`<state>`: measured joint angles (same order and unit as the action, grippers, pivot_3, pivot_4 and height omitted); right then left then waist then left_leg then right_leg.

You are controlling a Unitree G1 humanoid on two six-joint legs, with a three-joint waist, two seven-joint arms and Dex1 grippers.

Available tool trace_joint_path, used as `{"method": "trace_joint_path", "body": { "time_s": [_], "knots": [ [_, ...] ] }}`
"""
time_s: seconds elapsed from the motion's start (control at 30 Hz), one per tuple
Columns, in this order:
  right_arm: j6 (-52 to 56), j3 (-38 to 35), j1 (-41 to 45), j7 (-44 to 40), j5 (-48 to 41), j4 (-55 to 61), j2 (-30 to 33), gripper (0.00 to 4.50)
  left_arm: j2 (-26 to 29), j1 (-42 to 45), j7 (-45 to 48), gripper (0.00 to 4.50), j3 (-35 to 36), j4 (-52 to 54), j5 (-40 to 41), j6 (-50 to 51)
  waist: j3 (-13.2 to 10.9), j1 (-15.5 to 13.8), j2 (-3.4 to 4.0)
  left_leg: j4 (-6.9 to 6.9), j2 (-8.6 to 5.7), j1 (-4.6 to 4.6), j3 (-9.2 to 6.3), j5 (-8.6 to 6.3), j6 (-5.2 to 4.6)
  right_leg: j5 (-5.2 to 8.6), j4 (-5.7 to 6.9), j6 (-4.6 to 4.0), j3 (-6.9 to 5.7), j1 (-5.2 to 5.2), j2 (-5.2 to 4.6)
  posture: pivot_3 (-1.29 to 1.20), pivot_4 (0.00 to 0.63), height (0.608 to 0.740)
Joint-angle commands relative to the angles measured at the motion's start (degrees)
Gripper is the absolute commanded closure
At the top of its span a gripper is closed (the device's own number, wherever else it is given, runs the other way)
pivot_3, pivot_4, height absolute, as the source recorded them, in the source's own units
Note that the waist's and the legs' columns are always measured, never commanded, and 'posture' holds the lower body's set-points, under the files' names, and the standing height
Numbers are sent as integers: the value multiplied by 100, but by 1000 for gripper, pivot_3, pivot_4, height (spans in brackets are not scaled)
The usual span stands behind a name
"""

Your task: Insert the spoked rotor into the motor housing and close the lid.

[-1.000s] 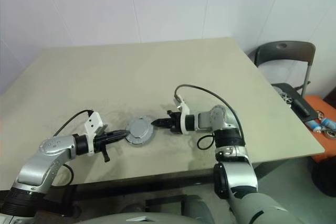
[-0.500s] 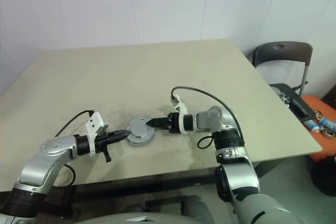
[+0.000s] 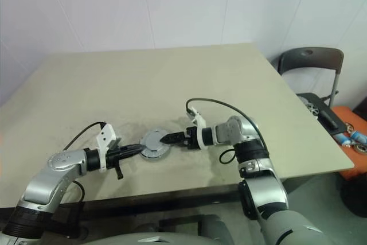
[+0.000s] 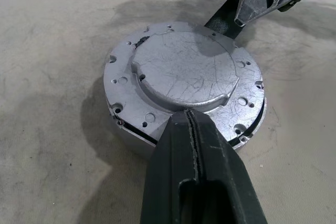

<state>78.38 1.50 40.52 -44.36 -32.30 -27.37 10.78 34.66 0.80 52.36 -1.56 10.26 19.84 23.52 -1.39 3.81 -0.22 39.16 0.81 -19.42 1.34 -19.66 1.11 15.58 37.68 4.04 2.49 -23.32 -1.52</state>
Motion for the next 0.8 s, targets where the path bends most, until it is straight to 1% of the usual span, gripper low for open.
{"method": "trace_joint_path", "body": {
  "time_s": [0.03,0.2,0.4,0.5,0.63,0.73,0.8],
  "knots": [
    [103,20,44,27,22,-107,109,25,-4,68,30,4500,-50,212,71,12,0,-1,0,0,0,0,0,0,0,0,-1,0,0,0,0,0,0,740],
    [325,-64,26,86,-100,-75,-75,25,28,2,59,4500,-44,287,100,51,0,1,0,-4,0,-3,0,-3,-5,0,-9,0,0,0,-2,0,0,740],
    [545,-454,58,314,-236,-101,-462,25,70,-79,54,4500,12,383,137,112,-1,14,1,-15,3,-6,0,-7,-10,-1,-23,1,0,-1,-4,0,0,740],
    [481,-417,8,385,-150,7,-481,25,94,-106,42,4500,40,408,151,106,-2,16,3,-19,4,-7,0,-7,-10,-1,-23,0,0,-4,-5,0,0,740],
    [139,-191,3,250,-69,468,-160,25,81,-75,-8,4500,239,526,329,157,-4,18,6,-20,5,-8,0,-7,-10,-1,-25,0,0,-6,-7,0,0,740],
    [-70,19,61,-17,-106,993,265,25,105,-74,-71,4500,556,821,702,363,-18,-9,4,-18,4,-20,-1,-7,-10,-1,-26,1,-1,-13,-10,0,0,740],
    [-458,377,92,-281,0,1481,659,25,193,-113,-80,4500,851,1092,1037,578,-29,-1,5,-18,3,-28,-1,-9,-12,-3,-35,5,-2,-17,-11,0,0,740]
  ]
}}
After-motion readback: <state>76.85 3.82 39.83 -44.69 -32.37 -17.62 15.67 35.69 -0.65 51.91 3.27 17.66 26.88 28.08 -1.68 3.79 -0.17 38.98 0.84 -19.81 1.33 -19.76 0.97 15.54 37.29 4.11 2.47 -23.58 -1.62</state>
